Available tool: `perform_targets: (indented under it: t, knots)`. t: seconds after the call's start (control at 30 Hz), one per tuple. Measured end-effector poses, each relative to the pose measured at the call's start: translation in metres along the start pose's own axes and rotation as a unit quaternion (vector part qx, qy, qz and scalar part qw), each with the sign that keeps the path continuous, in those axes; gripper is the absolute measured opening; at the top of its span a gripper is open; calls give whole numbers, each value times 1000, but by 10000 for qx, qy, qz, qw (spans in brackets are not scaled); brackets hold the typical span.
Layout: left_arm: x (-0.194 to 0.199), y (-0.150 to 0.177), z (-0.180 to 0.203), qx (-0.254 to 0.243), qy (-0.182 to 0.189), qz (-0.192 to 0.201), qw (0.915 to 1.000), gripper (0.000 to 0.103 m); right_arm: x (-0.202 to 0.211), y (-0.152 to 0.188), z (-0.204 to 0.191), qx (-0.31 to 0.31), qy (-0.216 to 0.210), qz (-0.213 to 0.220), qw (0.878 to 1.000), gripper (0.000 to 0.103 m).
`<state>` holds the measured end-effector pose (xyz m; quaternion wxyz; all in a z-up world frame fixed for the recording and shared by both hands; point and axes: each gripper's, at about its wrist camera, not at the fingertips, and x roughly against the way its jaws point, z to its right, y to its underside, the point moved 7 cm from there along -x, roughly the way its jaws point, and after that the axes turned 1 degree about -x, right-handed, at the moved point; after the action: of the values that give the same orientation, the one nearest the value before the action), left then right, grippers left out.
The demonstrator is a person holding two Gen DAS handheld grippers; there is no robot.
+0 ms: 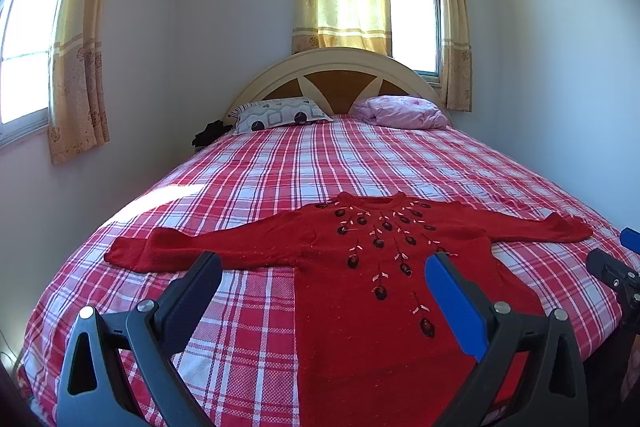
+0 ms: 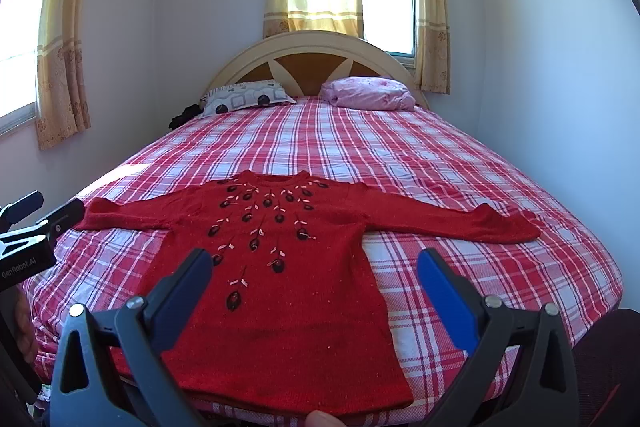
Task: Fold small clothes
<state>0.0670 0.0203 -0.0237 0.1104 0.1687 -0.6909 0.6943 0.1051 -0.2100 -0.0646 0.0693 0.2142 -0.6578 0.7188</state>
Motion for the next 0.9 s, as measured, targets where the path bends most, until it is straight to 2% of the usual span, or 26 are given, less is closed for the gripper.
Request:
perform_targets:
  t: [0.37,0.6,0.8,0.9]
  knots:
    - [-4,2,-1,-5,-15,-52,10000,102,-7,5,0,-2,-6,-110,9999,103]
    - [-13,8,-3,-55,-73,-66,9999,102,-29,21,7,-221,-380,-360,9984,103]
    - [-44,24,-10,-142,-192,-324,9992,102,-62,34,43,-609,-399,-643,9953,102]
    - [-66,31,-16,-222,-321,-462,9982,102,-84,35,86,-957,-137,-745,9925,96]
